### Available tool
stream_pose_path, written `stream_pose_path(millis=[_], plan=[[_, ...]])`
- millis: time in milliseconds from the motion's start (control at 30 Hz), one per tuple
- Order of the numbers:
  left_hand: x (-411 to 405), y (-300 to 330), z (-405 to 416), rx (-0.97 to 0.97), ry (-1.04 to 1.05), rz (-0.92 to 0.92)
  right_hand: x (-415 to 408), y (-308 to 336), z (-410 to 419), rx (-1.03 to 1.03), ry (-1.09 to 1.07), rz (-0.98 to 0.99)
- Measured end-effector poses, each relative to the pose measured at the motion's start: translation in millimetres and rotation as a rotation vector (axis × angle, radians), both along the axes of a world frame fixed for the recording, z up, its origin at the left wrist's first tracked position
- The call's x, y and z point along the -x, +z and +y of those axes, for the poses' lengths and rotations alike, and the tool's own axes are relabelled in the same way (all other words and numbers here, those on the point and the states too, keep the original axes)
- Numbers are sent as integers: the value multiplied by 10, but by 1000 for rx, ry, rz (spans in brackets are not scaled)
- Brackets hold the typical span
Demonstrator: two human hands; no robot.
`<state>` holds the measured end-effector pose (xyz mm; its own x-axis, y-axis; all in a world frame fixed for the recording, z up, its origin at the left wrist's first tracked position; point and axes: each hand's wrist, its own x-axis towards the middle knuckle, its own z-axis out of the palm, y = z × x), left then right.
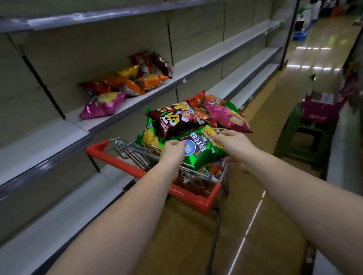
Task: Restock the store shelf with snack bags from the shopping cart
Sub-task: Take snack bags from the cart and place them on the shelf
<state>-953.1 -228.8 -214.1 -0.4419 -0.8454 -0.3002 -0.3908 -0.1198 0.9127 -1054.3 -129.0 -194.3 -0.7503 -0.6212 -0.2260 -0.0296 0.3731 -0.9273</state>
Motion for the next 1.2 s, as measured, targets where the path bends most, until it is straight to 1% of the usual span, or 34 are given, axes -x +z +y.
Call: stream_pose_path(millis=[133,200,300,400,467,600,700,833,1000,1200], plan=[[285,-122,-242,77,25,-80,315,-80,-285,-19,100,-8],[431,-208,-365,135,7,-148,471,-148,-438,-63,133,43],[633,-327,-562,168,-9,-250,714,-215,-728,-118,177,101],[770,-381,-706,195,27,-291,949,-214,-1057,-134,262,149],[828,-381,-810,205,63,-279,1059,-208,-1276,-130,323,191],[893,-380,-959,129,144,-252,1128,-197,-1670,-144,435,261],[959,-406,-1038,74,219,-243,1198,-162,-1934,-200,585,479],[1079,-408,-1049,15,329,-254,1364,-122,-2300,-200,733,664],[1321,-343,-1073,-44,497,-284,1584,-112,-2679,-193,935,799],[1525,-318,-1181,-81,689,-279,1665,-217,-2981,-193,1184,881]])
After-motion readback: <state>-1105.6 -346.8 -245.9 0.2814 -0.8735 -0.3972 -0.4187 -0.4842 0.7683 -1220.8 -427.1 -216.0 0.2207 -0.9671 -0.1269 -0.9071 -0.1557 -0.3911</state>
